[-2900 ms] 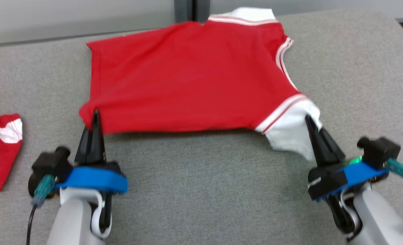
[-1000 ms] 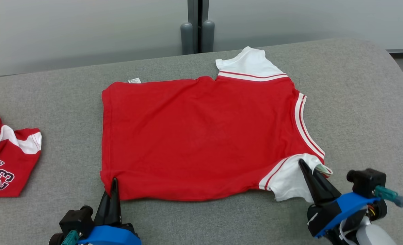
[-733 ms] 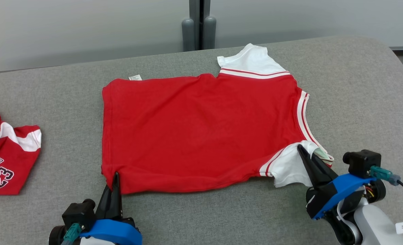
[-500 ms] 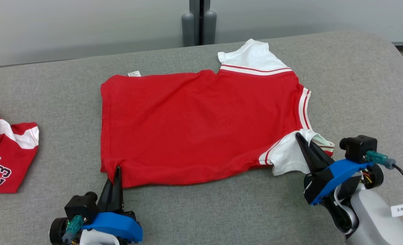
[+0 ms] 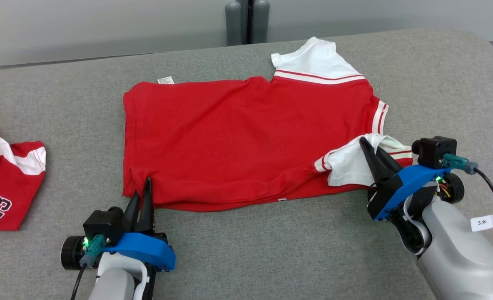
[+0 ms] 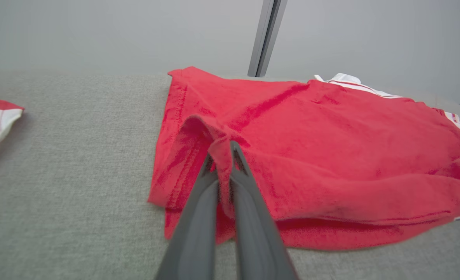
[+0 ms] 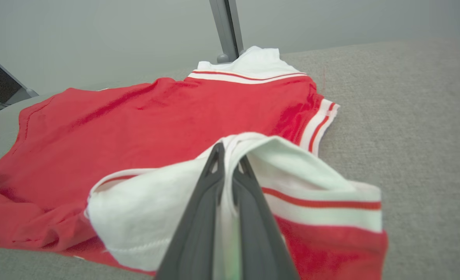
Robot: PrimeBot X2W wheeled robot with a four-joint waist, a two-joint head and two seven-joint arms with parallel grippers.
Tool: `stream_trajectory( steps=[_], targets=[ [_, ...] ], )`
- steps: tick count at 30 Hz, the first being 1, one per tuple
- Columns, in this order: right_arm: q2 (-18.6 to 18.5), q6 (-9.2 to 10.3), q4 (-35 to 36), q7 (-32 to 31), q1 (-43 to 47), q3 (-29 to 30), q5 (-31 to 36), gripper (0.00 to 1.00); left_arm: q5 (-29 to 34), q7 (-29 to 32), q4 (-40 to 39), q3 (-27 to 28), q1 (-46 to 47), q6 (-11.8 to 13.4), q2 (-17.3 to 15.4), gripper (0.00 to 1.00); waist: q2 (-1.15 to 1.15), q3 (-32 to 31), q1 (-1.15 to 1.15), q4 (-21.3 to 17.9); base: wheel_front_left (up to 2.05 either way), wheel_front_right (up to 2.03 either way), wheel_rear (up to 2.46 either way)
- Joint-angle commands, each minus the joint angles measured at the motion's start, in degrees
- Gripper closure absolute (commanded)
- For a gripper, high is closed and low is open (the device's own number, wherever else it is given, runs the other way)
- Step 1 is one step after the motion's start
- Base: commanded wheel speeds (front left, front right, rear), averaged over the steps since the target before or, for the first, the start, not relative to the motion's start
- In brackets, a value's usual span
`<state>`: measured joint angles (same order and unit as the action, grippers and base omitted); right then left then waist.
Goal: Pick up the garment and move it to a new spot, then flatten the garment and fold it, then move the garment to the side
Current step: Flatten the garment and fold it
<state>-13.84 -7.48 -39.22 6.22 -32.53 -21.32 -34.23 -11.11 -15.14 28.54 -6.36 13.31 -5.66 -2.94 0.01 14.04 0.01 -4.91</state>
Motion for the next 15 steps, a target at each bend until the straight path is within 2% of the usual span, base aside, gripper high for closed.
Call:
stream_trajectory(
  steps=[1, 9, 15],
  targets=[
    [0.04, -0.03, -0.93, 0.64, -1.45, -0.32, -0.44, 0.0, 0.38, 0.02, 0.18, 0.31, 1.35, -0.21, -0.13, 0.0, -0.01, 0.05, -0.01, 0.01, 0.0, 0.0, 0.0],
    [-1.0, -0.02, -5.4, 5.8, -3.78, -1.99, -1.98, 0.0, 1.1, 0.02, -1.57, 1.49, 1.79, 0.0, -0.05, 0.0, -0.01, -0.41, -0.01, 0.01, 0.0, 0.0, 0.0],
    [-2.84, -0.02, -6.7, 8.24, -1.45, -2.26, -3.15, 0.0, 1.5, 0.02, -3.11, 2.29, -1.73, -0.03, 0.0, 0.0, -0.01, -2.05, -0.01, 0.02, 0.0, 0.0, 0.0]
  ],
)
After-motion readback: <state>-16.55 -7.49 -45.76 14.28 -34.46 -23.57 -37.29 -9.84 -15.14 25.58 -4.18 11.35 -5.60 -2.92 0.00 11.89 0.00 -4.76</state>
